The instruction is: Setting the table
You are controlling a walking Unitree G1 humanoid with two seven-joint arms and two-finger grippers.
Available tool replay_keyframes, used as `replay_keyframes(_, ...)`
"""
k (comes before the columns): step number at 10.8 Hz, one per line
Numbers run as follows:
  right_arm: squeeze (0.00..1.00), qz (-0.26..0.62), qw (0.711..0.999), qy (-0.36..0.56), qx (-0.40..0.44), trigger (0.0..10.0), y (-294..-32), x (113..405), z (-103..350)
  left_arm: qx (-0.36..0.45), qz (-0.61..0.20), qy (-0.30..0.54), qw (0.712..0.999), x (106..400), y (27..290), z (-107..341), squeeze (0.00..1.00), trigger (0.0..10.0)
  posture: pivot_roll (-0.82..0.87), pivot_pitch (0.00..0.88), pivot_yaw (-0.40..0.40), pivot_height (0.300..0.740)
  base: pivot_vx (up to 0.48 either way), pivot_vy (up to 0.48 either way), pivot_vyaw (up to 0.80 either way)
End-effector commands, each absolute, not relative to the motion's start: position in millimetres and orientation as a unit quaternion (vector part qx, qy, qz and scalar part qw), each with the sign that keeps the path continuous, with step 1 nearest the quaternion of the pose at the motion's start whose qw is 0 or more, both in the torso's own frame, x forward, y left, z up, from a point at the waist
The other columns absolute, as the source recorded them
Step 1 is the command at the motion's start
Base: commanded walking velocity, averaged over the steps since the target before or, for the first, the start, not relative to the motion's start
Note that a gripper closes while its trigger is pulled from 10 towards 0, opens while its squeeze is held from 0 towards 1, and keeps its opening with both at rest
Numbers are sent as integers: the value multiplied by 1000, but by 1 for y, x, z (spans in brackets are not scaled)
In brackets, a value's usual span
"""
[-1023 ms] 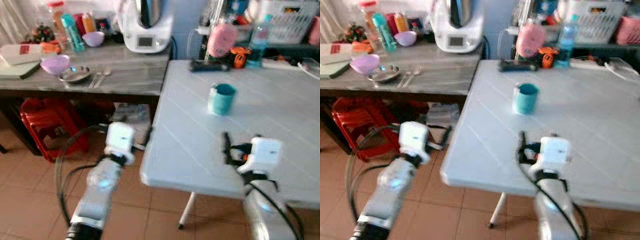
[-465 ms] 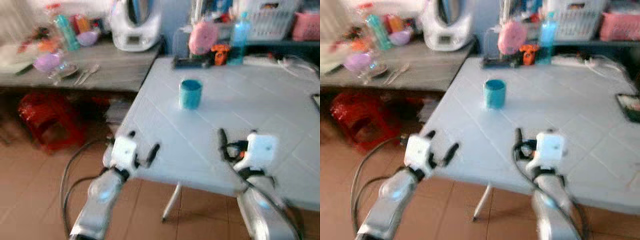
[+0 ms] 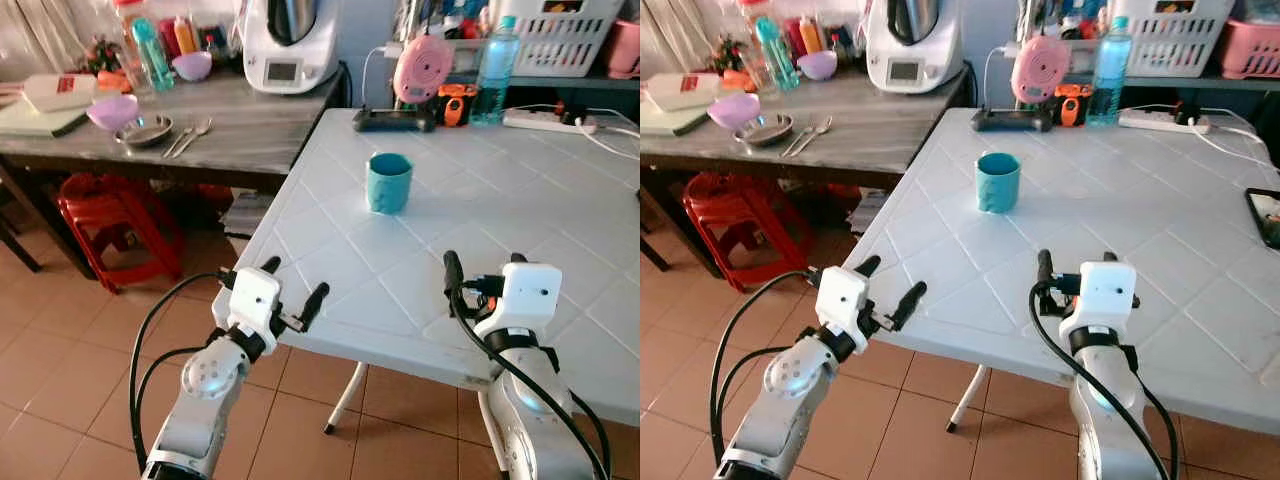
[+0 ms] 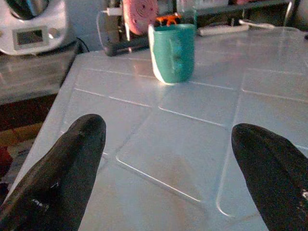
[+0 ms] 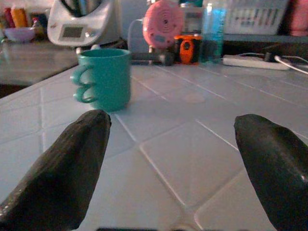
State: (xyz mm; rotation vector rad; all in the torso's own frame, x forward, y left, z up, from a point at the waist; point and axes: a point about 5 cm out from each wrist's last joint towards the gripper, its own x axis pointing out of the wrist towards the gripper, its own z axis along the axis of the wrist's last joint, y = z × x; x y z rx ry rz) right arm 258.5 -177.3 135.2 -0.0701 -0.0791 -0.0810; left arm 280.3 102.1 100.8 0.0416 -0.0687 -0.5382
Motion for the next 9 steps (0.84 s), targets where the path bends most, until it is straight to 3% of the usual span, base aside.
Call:
replay_keyframes(1, 0, -30, 998, -44, -34, 10000, -173, 261, 137, 19, -249, -45, 967, 284, 110, 107, 0, 10000, -15, 0, 92, 740, 255, 0, 788)
replay_keyframes(2, 0, -30, 998, -43, -34, 10000, -173, 261, 136, 12, -252, -48, 966, 285, 110, 108, 0, 10000, -15, 0, 92, 740, 349, 0, 788)
replay_keyframes(6, 0, -37, 998, -39, -34, 10000, -173, 258, 134, 9, -258, -47, 965, 283, 108, 107, 0, 10000, -17, 0, 92, 740, 339, 0, 0)
replay_keyframes(9, 0, -36, 998, -35, -33, 10000, -171, 256, 131, 6, -256, -44, 966, 283, 108, 106, 0, 10000, -18, 0, 92, 740, 0, 0, 0)
